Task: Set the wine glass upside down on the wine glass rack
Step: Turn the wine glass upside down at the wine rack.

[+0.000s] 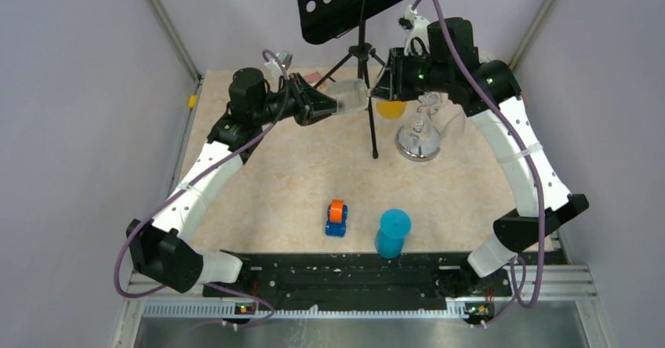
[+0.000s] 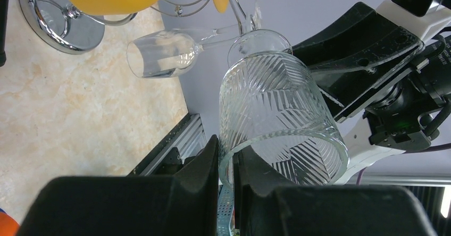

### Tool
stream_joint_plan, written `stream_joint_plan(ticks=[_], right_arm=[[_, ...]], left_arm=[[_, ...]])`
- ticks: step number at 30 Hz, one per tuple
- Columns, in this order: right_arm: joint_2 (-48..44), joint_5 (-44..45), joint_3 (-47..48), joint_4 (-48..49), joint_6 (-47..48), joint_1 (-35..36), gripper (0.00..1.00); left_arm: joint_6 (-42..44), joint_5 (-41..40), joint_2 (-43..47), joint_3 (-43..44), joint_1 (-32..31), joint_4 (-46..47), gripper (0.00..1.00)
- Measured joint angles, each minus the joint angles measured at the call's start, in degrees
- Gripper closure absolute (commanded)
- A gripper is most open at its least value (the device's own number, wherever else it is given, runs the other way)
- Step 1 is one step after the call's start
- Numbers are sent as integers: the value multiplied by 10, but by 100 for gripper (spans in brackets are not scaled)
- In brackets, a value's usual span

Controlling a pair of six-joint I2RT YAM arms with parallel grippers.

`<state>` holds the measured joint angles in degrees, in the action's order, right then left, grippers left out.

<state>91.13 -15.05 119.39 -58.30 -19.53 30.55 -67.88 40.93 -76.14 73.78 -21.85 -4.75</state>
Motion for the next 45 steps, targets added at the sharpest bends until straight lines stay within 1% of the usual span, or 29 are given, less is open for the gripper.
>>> stream_joint_plan(ticks=[4,6,9,10,11,16,18,19,20,21,24,28,32,36,38,40,45], right_arm=[[0,4,0,2,6,0,94],[0,6,0,3,12,0,100],[0,9,-1,1,21,0,100],[0,9,-1,1,24,0,100],[0,9,-1,1,26,0,100],[0,13,-1,0,33,1,100],[0,20,-1,0,35,2,100],[0,24,-1,0,35,2,100],[0,30,-2,0,37,2,100],[-2,37,-3,3,41,2,100],[-15,55,-25,14,55,2,100],[-44,88,-61,43,71,2,100],[-63,110,-77,64,79,2,100],[-68,113,-80,83,81,2,100],[-73,108,-91,99,84,2,100],[-78,102,-105,113,90,2,100],[-80,82,-123,138,122,2,100]], left_arm=[[0,2,0,0,1,0,100],[-2,2,-2,0,3,0,100],[-10,2,-2,1,4,1,100],[-10,2,-2,1,4,1,99],[-10,2,-2,1,4,1,95],[-11,4,-3,1,4,1,65],[-8,6,-3,3,3,4,55],[-7,7,-3,5,3,6,51],[-4,7,-3,6,3,7,42],[-3,9,-3,8,3,7,38],[5,8,-3,11,5,6,34],[17,9,-2,12,9,-2,23],[34,13,-1,19,14,-17,18],[60,13,3,32,21,-40,13],[83,12,5,49,25,-62,10],[110,10,7,69,28,-89,9],[210,-12,7,153,30,-185,8]])
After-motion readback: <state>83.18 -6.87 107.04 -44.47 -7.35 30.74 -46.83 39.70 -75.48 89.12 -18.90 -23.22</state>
